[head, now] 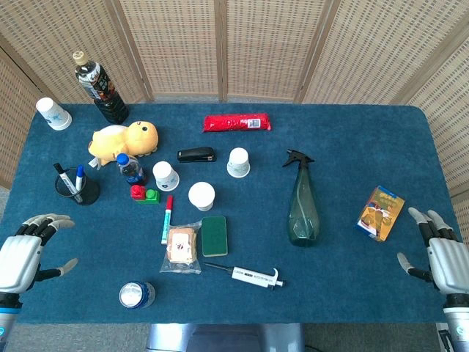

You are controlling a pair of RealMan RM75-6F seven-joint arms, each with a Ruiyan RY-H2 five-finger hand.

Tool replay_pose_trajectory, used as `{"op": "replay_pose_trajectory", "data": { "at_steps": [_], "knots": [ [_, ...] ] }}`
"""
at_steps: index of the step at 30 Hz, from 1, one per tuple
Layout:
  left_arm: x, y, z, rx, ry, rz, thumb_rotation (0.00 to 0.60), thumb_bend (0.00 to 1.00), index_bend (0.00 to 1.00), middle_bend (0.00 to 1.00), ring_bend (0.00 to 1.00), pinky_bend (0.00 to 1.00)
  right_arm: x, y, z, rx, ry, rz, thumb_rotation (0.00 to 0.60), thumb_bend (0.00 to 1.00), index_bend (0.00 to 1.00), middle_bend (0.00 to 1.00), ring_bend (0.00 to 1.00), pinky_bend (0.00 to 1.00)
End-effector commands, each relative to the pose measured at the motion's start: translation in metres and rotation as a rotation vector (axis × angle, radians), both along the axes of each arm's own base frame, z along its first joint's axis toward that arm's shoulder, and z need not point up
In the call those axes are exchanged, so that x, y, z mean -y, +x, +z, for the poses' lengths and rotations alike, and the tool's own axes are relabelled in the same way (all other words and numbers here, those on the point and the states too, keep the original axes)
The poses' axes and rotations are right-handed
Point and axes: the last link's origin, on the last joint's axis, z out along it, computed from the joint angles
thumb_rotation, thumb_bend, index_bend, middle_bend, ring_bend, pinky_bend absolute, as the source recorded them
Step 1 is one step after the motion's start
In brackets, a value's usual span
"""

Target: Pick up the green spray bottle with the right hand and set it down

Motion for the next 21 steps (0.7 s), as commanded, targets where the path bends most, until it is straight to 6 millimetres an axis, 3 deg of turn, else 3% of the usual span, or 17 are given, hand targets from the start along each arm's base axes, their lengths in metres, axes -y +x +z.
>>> {"op": "replay_pose_trajectory", "data": {
  "at_steps": [1, 21],
  "knots": [
    [0.0005, -0.0024, -0.0014, 0.001, -0.008, 0.012, 0.6, 0.18, 0.32, 0.3, 0.24, 0.21, 0.0013, -0.0007, -0.0012, 0.002, 0.006, -0.007, 0.6, 0.35, 0.08, 0.16, 0.03, 0.17],
    [0.0073, -0.0055, 0.0054, 0.051, -0.004, 0.0, 0.6, 0.18, 0.31, 0.3, 0.24, 0.21, 0.0028, 0.0063, -0.0008, 0.081, 0.022, 0.022, 0.6, 0.35, 0.08, 0.16, 0.03, 0.17]
  ]
}}
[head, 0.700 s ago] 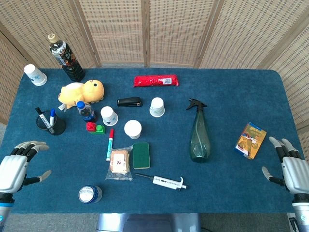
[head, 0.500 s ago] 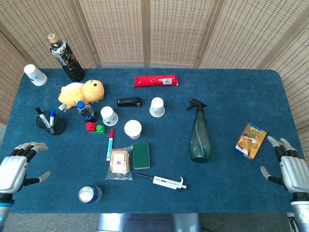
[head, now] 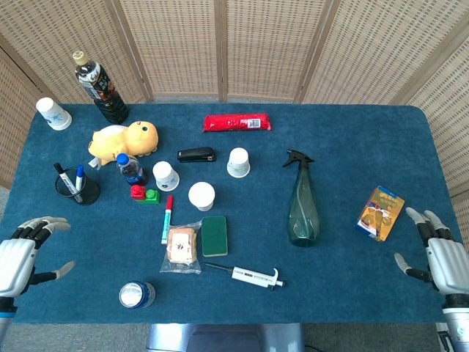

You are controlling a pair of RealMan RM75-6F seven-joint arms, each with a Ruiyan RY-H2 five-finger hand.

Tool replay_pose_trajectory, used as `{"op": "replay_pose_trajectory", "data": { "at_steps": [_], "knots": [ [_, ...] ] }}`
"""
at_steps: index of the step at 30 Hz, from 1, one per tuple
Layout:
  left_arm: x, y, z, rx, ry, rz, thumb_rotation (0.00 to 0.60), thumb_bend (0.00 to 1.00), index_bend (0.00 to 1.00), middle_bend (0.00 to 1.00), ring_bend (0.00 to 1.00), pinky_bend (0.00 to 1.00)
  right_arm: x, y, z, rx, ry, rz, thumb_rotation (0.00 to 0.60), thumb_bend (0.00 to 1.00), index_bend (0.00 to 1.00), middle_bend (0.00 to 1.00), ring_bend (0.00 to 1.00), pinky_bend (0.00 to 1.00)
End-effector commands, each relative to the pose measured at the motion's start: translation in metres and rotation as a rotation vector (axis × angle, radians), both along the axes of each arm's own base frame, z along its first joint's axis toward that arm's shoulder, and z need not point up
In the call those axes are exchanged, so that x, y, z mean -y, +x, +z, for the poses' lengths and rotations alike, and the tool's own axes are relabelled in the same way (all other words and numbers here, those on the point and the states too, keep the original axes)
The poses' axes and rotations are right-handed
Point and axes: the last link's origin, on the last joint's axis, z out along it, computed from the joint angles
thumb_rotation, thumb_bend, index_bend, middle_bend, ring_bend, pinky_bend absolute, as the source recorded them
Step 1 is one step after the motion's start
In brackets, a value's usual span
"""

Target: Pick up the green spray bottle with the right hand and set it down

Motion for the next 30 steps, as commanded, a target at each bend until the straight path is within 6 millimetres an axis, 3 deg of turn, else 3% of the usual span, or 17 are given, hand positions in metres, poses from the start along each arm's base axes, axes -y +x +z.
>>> {"op": "replay_pose_trajectory", "data": {
  "at_steps": [1, 12, 17, 23, 30],
  "knots": [
    [0.0, -0.001, 0.0, 0.005, -0.006, -0.002, 0.6, 0.18, 0.31, 0.3, 0.24, 0.21, 0.003, 0.003, -0.001, 0.015, 0.004, 0.012, 0.6, 0.35, 0.08, 0.16, 0.03, 0.17],
    [-0.003, -0.003, 0.001, 0.028, -0.024, -0.005, 0.6, 0.18, 0.31, 0.3, 0.24, 0.21, 0.035, 0.033, -0.007, 0.062, 0.028, 0.098, 0.6, 0.34, 0.05, 0.16, 0.03, 0.17],
    [-0.003, 0.002, 0.003, 0.05, -0.028, -0.031, 0.6, 0.18, 0.32, 0.3, 0.24, 0.21, 0.05, 0.047, -0.018, 0.114, 0.083, 0.107, 0.6, 0.28, 0.04, 0.15, 0.0, 0.16],
    [-0.005, 0.005, 0.002, 0.047, -0.046, -0.043, 0.6, 0.18, 0.32, 0.3, 0.24, 0.21, 0.069, 0.07, -0.035, 0.143, 0.107, 0.159, 0.6, 0.23, 0.0, 0.1, 0.0, 0.11],
    [-0.011, 0.003, -0.002, 0.044, -0.069, -0.035, 0.6, 0.18, 0.32, 0.3, 0.24, 0.21, 0.093, 0.103, -0.073, 0.107, 0.161, 0.208, 0.6, 0.22, 0.0, 0.01, 0.0, 0.04]
  ]
}}
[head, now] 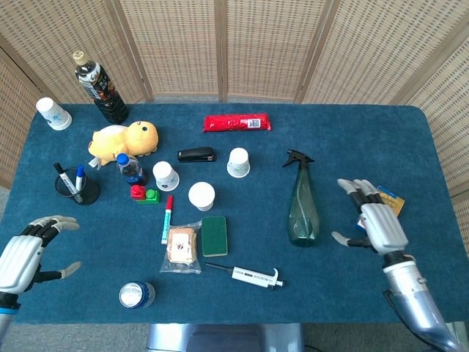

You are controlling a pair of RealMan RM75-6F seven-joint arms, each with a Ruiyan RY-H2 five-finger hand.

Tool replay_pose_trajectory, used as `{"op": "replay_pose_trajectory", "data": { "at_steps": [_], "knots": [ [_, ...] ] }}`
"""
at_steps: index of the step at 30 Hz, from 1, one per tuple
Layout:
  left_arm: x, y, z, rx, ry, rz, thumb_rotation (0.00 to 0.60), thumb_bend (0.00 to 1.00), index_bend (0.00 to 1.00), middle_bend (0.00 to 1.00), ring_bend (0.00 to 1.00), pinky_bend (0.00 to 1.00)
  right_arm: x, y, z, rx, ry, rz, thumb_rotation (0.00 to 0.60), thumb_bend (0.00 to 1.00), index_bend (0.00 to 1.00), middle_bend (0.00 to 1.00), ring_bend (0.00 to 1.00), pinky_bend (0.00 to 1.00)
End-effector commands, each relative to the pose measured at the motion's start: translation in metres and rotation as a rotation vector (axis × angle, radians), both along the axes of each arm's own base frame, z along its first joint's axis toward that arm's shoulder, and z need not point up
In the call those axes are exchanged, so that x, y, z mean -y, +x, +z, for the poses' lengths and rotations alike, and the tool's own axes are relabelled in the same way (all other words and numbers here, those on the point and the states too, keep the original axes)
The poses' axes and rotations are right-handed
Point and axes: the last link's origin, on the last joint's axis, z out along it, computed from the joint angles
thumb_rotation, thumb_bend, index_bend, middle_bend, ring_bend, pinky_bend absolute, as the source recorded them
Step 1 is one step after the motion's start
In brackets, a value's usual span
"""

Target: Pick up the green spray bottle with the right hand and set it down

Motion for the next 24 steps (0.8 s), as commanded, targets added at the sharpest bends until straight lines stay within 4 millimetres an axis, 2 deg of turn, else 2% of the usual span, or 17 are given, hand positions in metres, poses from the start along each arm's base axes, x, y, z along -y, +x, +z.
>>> {"op": "replay_pose_trajectory", "data": {
  "at_steps": [1, 12, 24],
  "knots": [
    [-0.002, -0.001, -0.001, 0.001, -0.005, 0.002, 0.6, 0.18, 0.32, 0.3, 0.24, 0.21, 0.014, 0.019, -0.022, -0.032, 0.029, 0.021, 0.6, 0.22, 0.0, 0.0, 0.0, 0.03],
    [-0.01, -0.01, -0.005, 0.005, -0.032, 0.02, 0.6, 0.18, 0.32, 0.3, 0.24, 0.21, 0.034, 0.06, -0.06, -0.133, 0.064, 0.023, 0.598, 0.22, 0.0, 0.0, 0.0, 0.0],
    [-0.015, -0.011, -0.005, 0.014, -0.033, 0.01, 0.6, 0.18, 0.32, 0.3, 0.24, 0.21, 0.042, 0.087, -0.093, -0.281, 0.079, -0.028, 0.6, 0.22, 0.0, 0.0, 0.0, 0.0]
  ]
}}
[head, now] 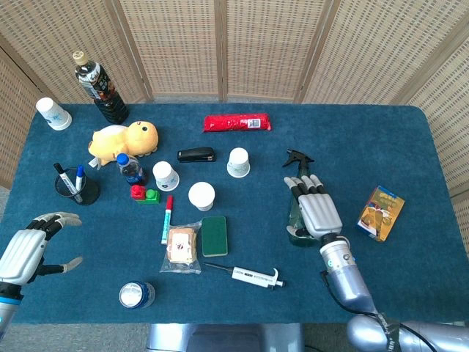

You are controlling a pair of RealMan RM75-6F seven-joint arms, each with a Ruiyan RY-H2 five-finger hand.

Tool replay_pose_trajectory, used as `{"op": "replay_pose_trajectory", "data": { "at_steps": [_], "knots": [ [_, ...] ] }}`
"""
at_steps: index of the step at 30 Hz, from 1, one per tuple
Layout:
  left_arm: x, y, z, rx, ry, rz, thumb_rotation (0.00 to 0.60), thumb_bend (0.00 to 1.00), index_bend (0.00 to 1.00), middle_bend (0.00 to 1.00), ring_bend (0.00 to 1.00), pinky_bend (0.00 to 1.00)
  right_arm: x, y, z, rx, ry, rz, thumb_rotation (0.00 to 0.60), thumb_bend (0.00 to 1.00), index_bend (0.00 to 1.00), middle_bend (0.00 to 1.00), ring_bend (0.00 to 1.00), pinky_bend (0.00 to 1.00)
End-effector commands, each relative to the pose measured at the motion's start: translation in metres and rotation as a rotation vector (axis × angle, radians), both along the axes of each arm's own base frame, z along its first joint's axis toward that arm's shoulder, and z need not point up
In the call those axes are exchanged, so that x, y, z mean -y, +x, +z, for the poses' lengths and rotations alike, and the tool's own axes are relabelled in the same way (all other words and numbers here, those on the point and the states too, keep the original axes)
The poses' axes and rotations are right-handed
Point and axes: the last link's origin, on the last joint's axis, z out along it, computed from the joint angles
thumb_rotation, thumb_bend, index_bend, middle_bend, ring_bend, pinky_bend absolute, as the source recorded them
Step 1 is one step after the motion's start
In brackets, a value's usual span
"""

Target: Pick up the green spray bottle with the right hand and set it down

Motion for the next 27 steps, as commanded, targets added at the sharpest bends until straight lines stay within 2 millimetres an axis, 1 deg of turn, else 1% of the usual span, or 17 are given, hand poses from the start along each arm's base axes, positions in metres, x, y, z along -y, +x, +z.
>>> {"op": "replay_pose_trajectory", "data": {
  "at_steps": [1, 10, 16, 21, 27],
  "knots": [
    [0.0, 0.0, -0.001, 0.002, -0.004, 0.0, 0.6, 0.18, 0.32, 0.3, 0.24, 0.21, 0.003, 0.011, -0.012, -0.051, -0.009, -0.001, 0.6, 0.22, 0.0, 0.0, 0.0, 0.0],
    [0.001, -0.002, -0.001, 0.002, -0.008, 0.006, 0.6, 0.18, 0.32, 0.3, 0.24, 0.21, 0.008, 0.01, -0.029, -0.175, -0.032, -0.023, 0.593, 0.22, 0.0, 0.0, 0.0, 0.0],
    [0.0, 0.001, 0.0, 0.004, -0.009, 0.0, 0.6, 0.18, 0.32, 0.3, 0.24, 0.21, 0.004, -0.005, -0.036, -0.282, -0.045, -0.047, 0.59, 0.22, 0.0, 0.0, 0.0, 0.0],
    [0.0, 0.003, -0.002, 0.008, -0.018, -0.009, 0.6, 0.18, 0.32, 0.3, 0.24, 0.21, 0.001, -0.016, -0.036, -0.358, -0.053, -0.068, 0.59, 0.22, 0.0, 0.0, 0.0, 0.0],
    [-0.001, 0.005, -0.002, 0.01, -0.016, -0.016, 0.6, 0.18, 0.31, 0.29, 0.24, 0.21, 0.004, -0.032, -0.025, -0.409, -0.102, -0.089, 0.59, 0.22, 0.0, 0.0, 0.0, 0.0]
  ]
}}
